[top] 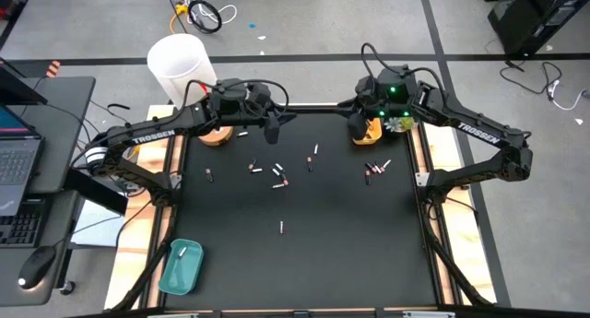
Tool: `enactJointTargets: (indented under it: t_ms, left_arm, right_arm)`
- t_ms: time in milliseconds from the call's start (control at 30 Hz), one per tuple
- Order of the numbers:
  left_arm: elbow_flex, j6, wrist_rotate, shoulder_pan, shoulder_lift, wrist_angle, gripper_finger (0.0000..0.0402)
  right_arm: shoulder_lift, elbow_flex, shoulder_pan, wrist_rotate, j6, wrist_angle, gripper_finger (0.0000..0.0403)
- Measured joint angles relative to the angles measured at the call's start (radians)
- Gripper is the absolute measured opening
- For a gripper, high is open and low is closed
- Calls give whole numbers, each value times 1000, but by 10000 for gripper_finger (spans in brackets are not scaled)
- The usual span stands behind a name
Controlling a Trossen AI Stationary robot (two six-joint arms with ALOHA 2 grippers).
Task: Sort batteries
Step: Put the black battery into the yellow bin
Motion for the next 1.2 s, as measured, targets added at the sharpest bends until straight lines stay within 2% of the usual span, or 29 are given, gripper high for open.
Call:
enactJointTargets:
  t_ms: [600, 1200]
  left_arm:
    - [0, 0, 0, 0, 0, 0, 99]
    - [0, 0, 0, 0, 0, 0, 99]
  right_arm:
    - [0, 0, -10, -96, 7, -15, 87]
    - [0, 0, -5, -106, -30, -24, 84]
